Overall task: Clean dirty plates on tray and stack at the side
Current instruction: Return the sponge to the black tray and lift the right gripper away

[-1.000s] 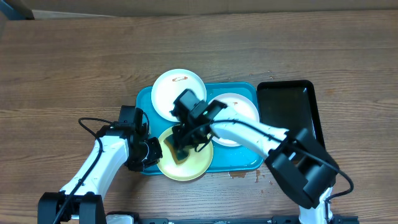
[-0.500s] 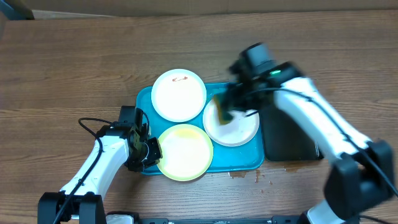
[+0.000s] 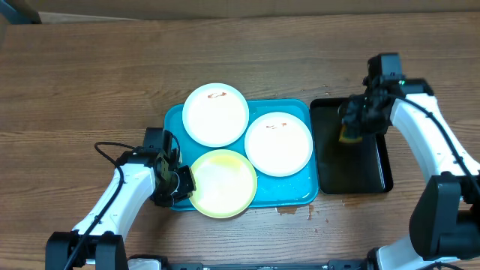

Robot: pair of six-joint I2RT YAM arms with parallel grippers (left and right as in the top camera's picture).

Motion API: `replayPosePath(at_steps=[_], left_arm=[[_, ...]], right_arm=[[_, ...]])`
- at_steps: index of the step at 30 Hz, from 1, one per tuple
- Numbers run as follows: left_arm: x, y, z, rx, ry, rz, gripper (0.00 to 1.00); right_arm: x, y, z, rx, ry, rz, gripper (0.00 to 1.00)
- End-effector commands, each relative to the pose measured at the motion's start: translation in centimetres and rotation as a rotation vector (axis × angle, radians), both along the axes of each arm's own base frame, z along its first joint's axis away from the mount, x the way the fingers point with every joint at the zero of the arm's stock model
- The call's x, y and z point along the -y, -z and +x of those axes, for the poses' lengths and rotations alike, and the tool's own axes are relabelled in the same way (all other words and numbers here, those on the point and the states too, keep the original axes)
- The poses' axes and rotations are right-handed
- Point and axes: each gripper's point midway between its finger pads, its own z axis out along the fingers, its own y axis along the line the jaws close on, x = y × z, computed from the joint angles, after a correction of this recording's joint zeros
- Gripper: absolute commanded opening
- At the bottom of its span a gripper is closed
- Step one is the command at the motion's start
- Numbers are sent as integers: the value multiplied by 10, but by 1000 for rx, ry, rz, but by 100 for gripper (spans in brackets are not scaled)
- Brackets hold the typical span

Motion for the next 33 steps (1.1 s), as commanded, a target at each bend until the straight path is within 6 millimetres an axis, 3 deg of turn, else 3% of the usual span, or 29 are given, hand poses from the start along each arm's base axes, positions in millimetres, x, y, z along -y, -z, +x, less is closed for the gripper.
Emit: replayPosePath(at_steps=[1,7,10,12,13,18,21,24,26,29,33], left_arm=[[1,-1,3,10,26,3,4],[-1,-1,3,10,26,17,19],[-1,-1,3,10,25,16,25],[-1,-1,2,7,25,17,27],[-1,-1,1,5,25,16,27],[-1,-1,-2,-10,26,15,27],[-1,-1,-2,-9,26,15,27],[-1,-1,-2,-11,25,15,27],[-1,-1,-5,-21,25,16,28],[-1,-1,-6,-25,25,16,28],[-1,-1,-5,-21,25,15,26]], right_arm=[[6,14,-4,-4,-1,-40,4],[14,22,-8,-11,9,-82,7],[17,23,-8,-12,13,-101,21],[17,23,-10,-17,13,-101,45],[17,23,-10,-17,13,-101,51],[18,14,-5,-8,22,-78,76],[23,-9,7,21,55,-12,79],[47,-37,23,76,119,7,80],[78,-57,32,122,196,0,84],[116,-63,31,149,288,-9,100],[154,-62,19,144,387,-15,100]])
